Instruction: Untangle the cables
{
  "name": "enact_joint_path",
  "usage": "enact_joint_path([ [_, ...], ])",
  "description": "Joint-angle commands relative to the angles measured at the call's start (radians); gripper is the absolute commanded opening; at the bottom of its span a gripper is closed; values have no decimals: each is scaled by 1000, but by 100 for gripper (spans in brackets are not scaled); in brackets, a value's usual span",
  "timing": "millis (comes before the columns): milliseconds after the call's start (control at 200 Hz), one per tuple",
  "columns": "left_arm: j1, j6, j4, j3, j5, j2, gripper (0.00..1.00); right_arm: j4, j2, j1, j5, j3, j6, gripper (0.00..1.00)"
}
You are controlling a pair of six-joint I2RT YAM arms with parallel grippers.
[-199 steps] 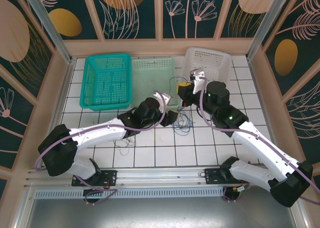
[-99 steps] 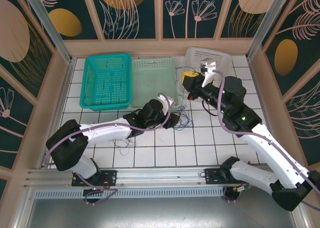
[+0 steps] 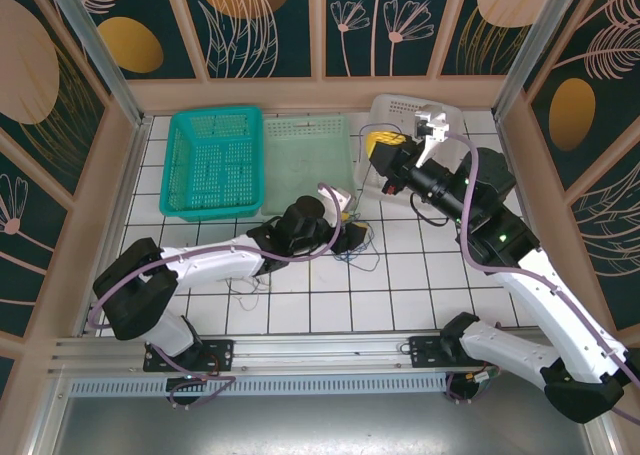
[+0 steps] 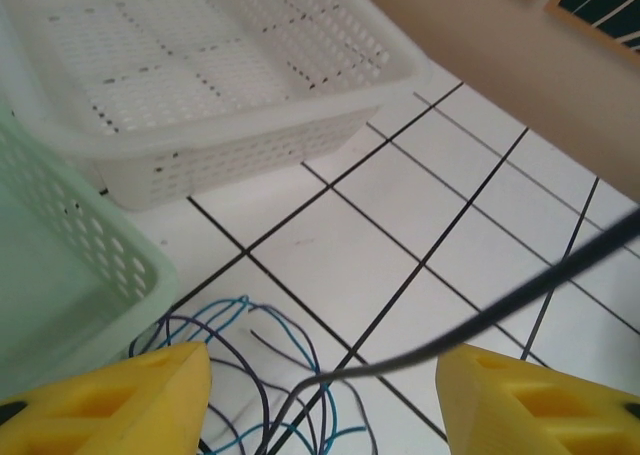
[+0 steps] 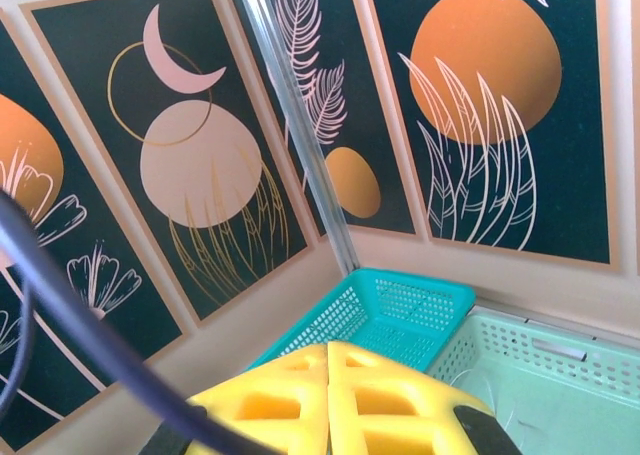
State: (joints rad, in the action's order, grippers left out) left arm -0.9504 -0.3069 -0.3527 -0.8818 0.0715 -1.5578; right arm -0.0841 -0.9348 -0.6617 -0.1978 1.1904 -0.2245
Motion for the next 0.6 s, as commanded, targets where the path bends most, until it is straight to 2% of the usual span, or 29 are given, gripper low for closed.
enact_joint_path([
  [0,-6,49,-80,-21,-2,53,62,45,-1,5,-27,-1,-36,0],
  [85,-5,83,-72,-43,3,47,62,61,-1,5,-41,-3,-46,0],
  [135,-7,96,-60,-65,16,35,58,67,-1,5,-45,-2,-49,0],
  [185,-6,101,-49,-84,25,24,46,65,-2,6,-40,0,-46,0],
  [255,-5,99,-45,-85,21,20,22,49,-2,6,-20,4,-40,0],
  [330,-6,97,-48,-86,6,29,9,28,4,10,17,8,-32,0],
  [450,-5,102,-30,-85,-23,60,0,4,18,23,64,0,-26,0],
  [551,-5,107,-22,-85,-44,103,0,-44,15,36,133,-10,-24,10],
  [596,-5,113,-14,-119,-57,126,0,-61,12,43,161,-24,-29,21],
])
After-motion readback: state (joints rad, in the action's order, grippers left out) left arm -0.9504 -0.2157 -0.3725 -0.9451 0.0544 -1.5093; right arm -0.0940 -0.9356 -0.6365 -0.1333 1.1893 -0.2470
